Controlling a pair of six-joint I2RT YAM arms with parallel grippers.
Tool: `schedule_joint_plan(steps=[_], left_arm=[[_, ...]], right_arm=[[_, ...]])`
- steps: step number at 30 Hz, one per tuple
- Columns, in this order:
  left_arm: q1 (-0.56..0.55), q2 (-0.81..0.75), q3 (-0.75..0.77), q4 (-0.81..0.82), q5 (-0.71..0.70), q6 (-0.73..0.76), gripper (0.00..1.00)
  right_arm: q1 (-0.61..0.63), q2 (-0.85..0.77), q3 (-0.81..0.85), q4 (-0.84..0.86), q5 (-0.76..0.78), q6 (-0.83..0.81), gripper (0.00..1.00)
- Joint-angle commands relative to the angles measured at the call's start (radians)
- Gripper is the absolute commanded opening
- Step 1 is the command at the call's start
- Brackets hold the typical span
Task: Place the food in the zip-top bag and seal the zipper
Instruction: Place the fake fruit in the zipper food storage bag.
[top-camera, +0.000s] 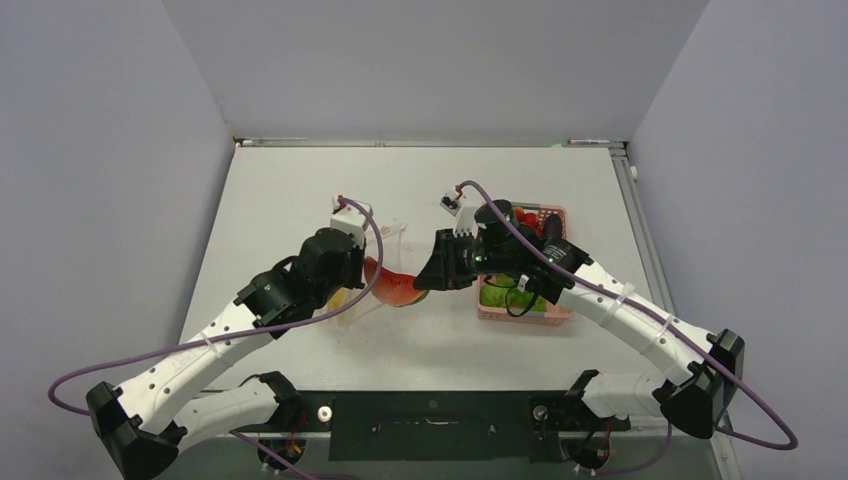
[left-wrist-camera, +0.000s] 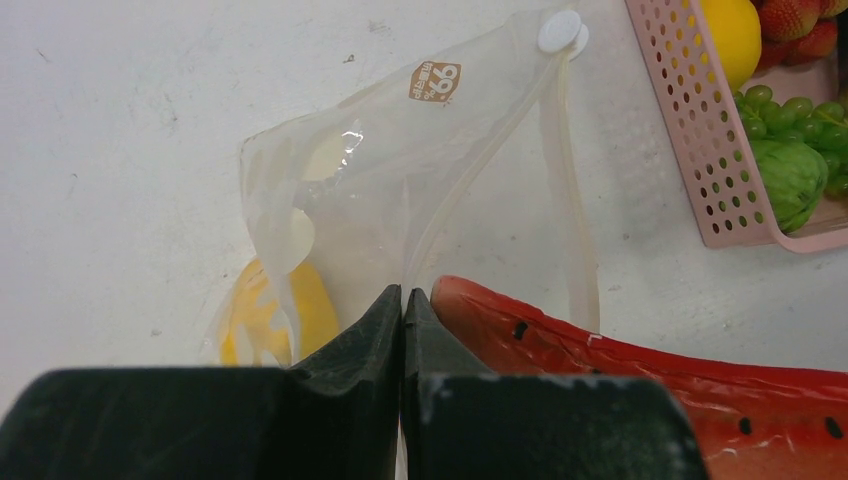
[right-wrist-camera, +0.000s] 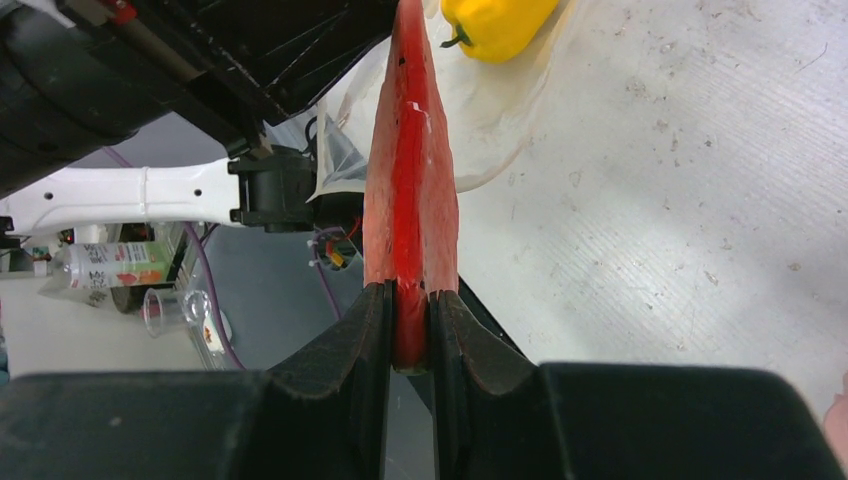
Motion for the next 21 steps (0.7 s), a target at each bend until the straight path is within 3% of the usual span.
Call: schedule_joint_plan(steps=[1, 13, 21], left_arm=[[0.004, -0.024, 0.007, 0.062, 0.007, -0.010, 0.00], [0.004, -0.027, 0.006, 0.067, 0.027, -0.007, 0.00], [0.004, -0.047, 0.000, 0.076, 0.035, -0.007, 0.00]], right_arm=[[0.016, 0.013, -0.013, 0.096, 0.060, 0.057, 0.05], [0.036, 0.126, 0.015, 0.246, 0.213, 0.269, 0.05], [0.105, 0.276, 0.151, 0.227, 0.384, 0.284, 0.05]])
